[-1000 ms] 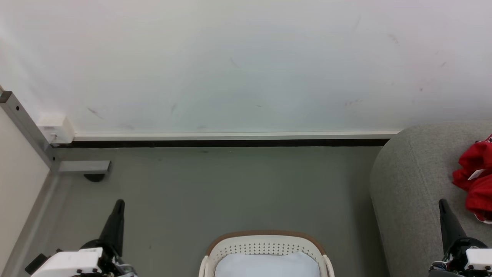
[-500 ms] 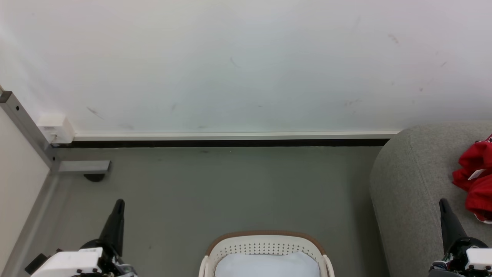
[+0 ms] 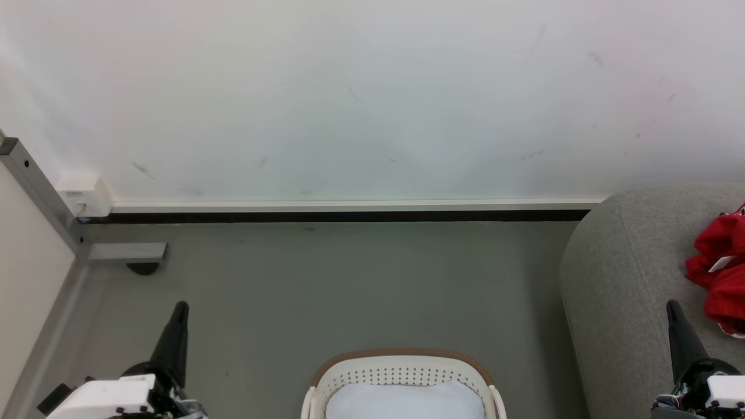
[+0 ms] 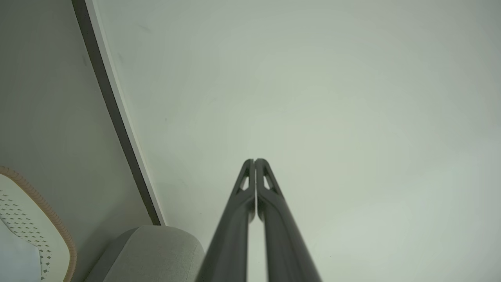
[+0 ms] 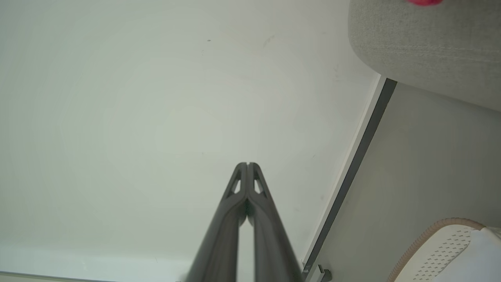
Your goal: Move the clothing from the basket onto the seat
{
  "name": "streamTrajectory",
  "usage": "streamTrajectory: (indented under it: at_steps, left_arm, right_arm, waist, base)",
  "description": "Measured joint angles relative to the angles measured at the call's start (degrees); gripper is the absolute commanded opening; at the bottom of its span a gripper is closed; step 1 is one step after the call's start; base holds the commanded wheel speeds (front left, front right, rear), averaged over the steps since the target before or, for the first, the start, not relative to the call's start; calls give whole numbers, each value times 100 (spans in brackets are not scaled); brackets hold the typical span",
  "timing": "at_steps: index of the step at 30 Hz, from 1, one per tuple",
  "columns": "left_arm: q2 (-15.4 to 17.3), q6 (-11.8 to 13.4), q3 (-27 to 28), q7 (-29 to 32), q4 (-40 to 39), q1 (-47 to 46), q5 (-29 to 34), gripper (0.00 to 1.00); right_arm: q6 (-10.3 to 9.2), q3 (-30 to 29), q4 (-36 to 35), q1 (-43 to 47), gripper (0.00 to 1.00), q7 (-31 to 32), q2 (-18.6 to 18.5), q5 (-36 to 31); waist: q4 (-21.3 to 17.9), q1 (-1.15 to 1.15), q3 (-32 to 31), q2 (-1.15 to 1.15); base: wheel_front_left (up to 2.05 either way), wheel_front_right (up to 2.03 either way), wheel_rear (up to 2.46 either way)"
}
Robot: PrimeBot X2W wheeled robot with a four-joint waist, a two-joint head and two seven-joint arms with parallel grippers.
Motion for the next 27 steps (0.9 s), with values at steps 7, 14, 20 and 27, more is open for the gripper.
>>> streamTrajectory:
  at_steps: [7, 14, 20, 27]
  left_arm:
    - [0, 0, 0, 0, 0, -1, 0, 0]
    - [0, 0, 0, 0, -1, -1, 0, 0]
    - [0, 0, 0, 0, -2, -1, 0, 0]
    - [0, 0, 0, 0, -3, -1, 0, 0]
  right_arm:
    - [0, 75, -18, -1, 0, -49, -52, 83]
    - [0, 137, -42, -2, 0, -101, -97, 149]
    - [0, 200, -64, -3, 0, -153, -163, 201]
    - [0, 268, -88, -5, 0, -210, -209, 250]
  waist:
    - [0, 0, 1, 0]
    - [0, 0, 1, 0]
    - [0, 0, 2, 0]
    - [0, 0, 2, 0]
  base:
    - [0, 0, 0]
    - [0, 0, 0]
    - [0, 0, 0]
    - [0, 0, 0]
